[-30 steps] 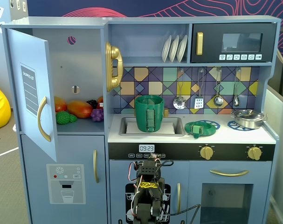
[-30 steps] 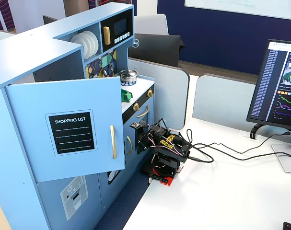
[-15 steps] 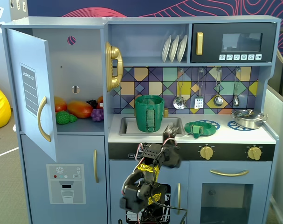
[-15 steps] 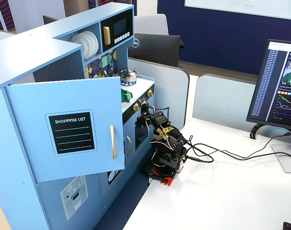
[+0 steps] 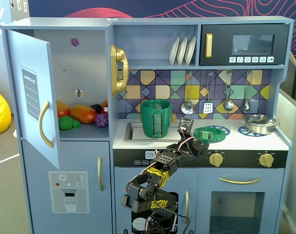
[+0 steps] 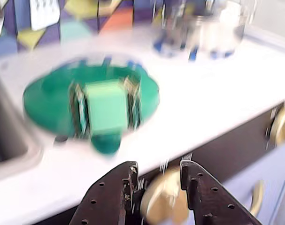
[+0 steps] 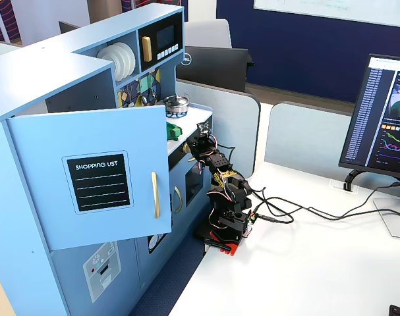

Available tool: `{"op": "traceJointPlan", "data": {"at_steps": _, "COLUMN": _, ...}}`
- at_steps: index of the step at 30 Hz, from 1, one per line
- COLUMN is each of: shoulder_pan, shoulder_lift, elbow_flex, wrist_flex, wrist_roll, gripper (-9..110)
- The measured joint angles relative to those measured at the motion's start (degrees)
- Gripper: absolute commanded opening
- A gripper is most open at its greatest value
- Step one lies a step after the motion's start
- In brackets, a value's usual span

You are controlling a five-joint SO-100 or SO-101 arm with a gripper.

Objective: Pick up the lid from the counter and put it on the green recipient

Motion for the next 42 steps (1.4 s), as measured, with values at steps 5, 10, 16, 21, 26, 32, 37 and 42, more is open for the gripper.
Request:
{"op": "traceJointPlan", "data": {"at_steps": 5, "shoulder_pan": -0.2, "shoulder_lift": -3.5, "elbow_flex": 0.3, "wrist_flex": -5.2, "wrist_roll": -0.3, "gripper": 19}}
{"op": "traceJointPlan", "data": {"at_steps": 10, "shoulder_pan": -0.3, "shoulder_lift": -5.3, "elbow_flex": 0.3, "wrist_flex": -5.6, "wrist_roll": 2.2, "gripper": 42}}
{"op": "traceJointPlan", "data": {"at_steps": 16, "shoulder_pan": -0.3, "shoulder_lift": -8.4, "elbow_flex": -1.8, "wrist_flex": -5.5, "wrist_roll": 4.2, "gripper": 53}}
{"op": "traceJointPlan", "data": {"at_steps": 21, "shoulder_pan": 0.0, "shoulder_lift": -12.0, "elbow_flex": -5.0, "wrist_flex": -5.5, "wrist_roll": 4.2, "gripper": 53}}
{"op": "traceJointPlan", "data": {"at_steps": 26, "shoulder_pan": 0.3, "shoulder_lift": -15.8, "elbow_flex": -8.2, "wrist_flex": -5.5, "wrist_roll": 4.2, "gripper": 52}}
{"op": "traceJointPlan", "data": {"at_steps": 32, "shoulder_pan": 0.3, "shoulder_lift": -22.1, "elbow_flex": -13.5, "wrist_flex": -5.5, "wrist_roll": 4.2, "gripper": 50}}
{"op": "traceJointPlan", "data": {"at_steps": 37, "shoulder_pan": 0.3, "shoulder_lift": -28.5, "elbow_flex": -18.5, "wrist_flex": -6.2, "wrist_roll": 3.8, "gripper": 49}}
{"op": "traceJointPlan", "data": {"at_steps": 42, "shoulder_pan": 0.3, "shoulder_lift": -35.3, "elbow_flex": -24.0, "wrist_flex": -6.5, "wrist_roll": 3.3, "gripper": 48}}
